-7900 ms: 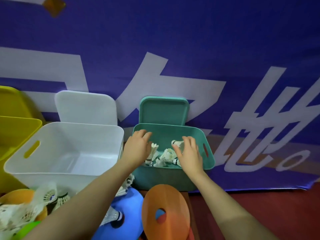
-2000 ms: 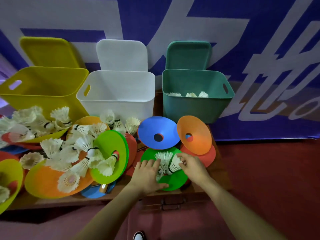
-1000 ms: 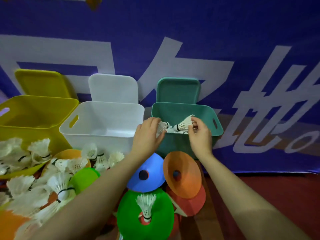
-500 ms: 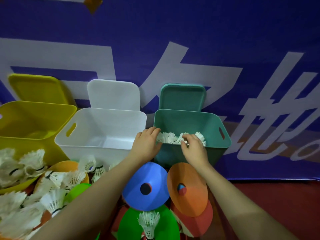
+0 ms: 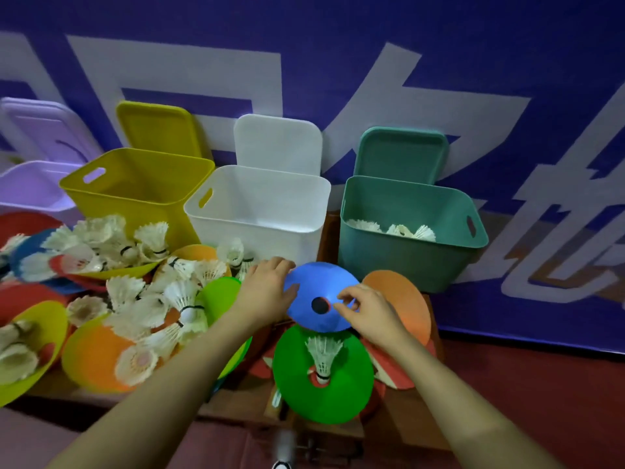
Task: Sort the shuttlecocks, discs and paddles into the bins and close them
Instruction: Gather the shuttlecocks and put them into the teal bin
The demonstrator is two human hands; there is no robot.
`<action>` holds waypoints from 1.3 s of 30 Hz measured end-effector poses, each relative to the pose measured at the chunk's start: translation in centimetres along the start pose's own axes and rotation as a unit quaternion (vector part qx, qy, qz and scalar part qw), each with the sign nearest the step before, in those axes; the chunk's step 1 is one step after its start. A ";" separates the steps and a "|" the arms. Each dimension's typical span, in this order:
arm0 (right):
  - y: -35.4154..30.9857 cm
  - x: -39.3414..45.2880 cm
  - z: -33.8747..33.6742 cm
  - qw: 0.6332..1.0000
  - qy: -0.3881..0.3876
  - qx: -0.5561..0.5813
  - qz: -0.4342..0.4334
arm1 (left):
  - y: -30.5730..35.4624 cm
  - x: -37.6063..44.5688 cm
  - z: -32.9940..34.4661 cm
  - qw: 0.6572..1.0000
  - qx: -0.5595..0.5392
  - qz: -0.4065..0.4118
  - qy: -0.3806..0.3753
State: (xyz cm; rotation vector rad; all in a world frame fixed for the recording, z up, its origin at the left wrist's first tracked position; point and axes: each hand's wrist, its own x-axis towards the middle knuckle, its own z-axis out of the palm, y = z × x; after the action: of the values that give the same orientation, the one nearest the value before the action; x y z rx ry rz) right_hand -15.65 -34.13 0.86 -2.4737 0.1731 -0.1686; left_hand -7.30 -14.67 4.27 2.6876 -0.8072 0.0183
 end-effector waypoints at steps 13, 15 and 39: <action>-1.9 -3.7 7.6 0.970 -0.121 -0.204 0.057 | -9.8 -6.9 1.3 0.991 0.028 -0.128 0.010; -2.5 -3.9 8.2 0.969 -0.106 -0.212 0.065 | -11.5 -7.0 1.2 0.989 0.030 -0.141 0.014; -13.3 1.4 10.5 0.963 0.255 -0.063 -0.067 | -20.9 -4.7 0.1 0.994 0.076 0.007 0.080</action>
State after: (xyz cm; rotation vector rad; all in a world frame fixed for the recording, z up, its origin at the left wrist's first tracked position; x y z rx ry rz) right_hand -11.43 -17.63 0.96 -2.5190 0.2372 -0.8783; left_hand 0.01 4.13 -2.83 2.7770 -0.8039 0.3078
